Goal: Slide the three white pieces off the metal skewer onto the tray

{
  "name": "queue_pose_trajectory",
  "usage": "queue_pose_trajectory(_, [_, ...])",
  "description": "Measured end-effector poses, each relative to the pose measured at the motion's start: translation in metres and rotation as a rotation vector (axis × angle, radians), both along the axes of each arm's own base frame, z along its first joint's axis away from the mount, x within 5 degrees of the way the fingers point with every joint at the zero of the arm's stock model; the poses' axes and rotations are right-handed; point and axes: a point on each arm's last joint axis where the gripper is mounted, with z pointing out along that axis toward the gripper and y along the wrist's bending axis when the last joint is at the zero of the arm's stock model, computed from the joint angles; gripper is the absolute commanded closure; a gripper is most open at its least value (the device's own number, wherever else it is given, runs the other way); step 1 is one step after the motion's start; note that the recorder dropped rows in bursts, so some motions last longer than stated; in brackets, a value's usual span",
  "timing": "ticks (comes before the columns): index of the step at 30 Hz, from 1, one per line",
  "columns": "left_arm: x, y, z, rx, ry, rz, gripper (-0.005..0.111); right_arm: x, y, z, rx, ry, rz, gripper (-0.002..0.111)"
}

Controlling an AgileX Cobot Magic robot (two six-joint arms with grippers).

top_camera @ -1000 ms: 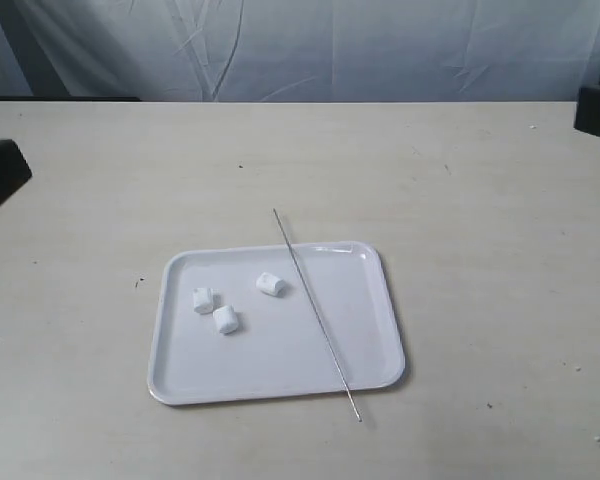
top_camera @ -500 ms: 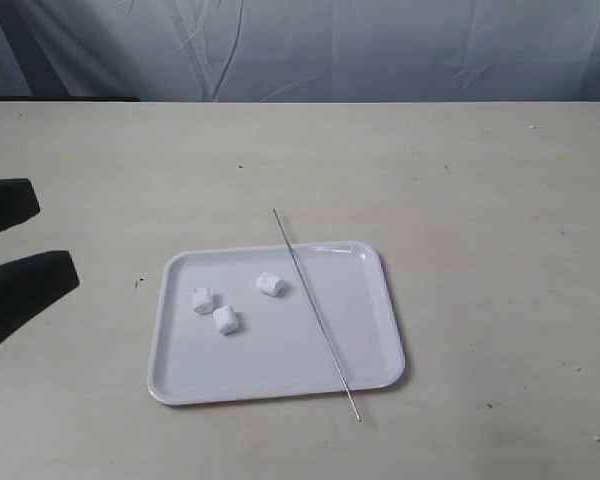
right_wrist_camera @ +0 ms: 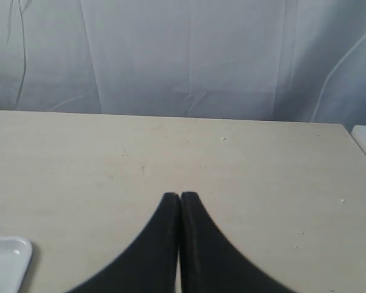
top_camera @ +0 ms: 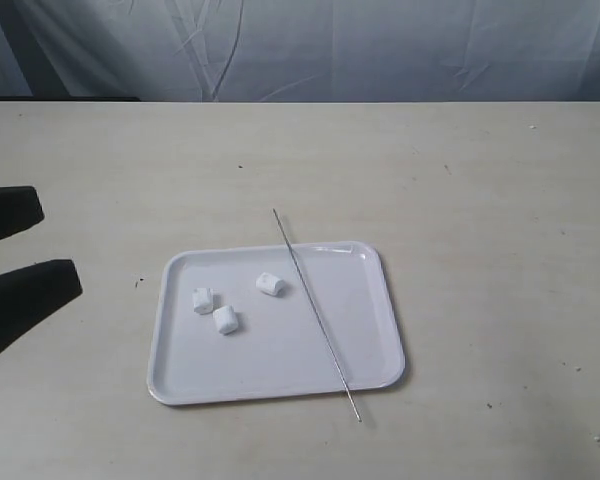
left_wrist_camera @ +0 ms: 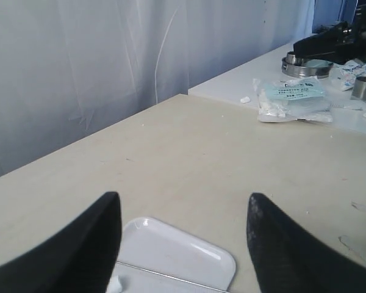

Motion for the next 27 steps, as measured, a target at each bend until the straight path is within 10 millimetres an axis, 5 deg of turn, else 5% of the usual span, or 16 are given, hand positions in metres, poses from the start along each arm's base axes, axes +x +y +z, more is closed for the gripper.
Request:
queue_pose_trajectory(7, [-0.009,0.001,0.001,0.068,-0.090,0.081,0.049,-0.023,-0.005,-0.031,-0.029,-0.086,0.034,0.109])
queue_pose_trajectory(19, [-0.026,0.036,0.022,0.026,-0.403,0.611,0.049,-0.044,-0.005,-0.075,0.016,-0.136,0.027,0.109])
queue_pose_trajectory(27, [-0.025,0.045,-0.029,-0.029,-0.318,0.719,0.049,-0.045,-0.005,-0.105,0.014,-0.094,0.002,0.109])
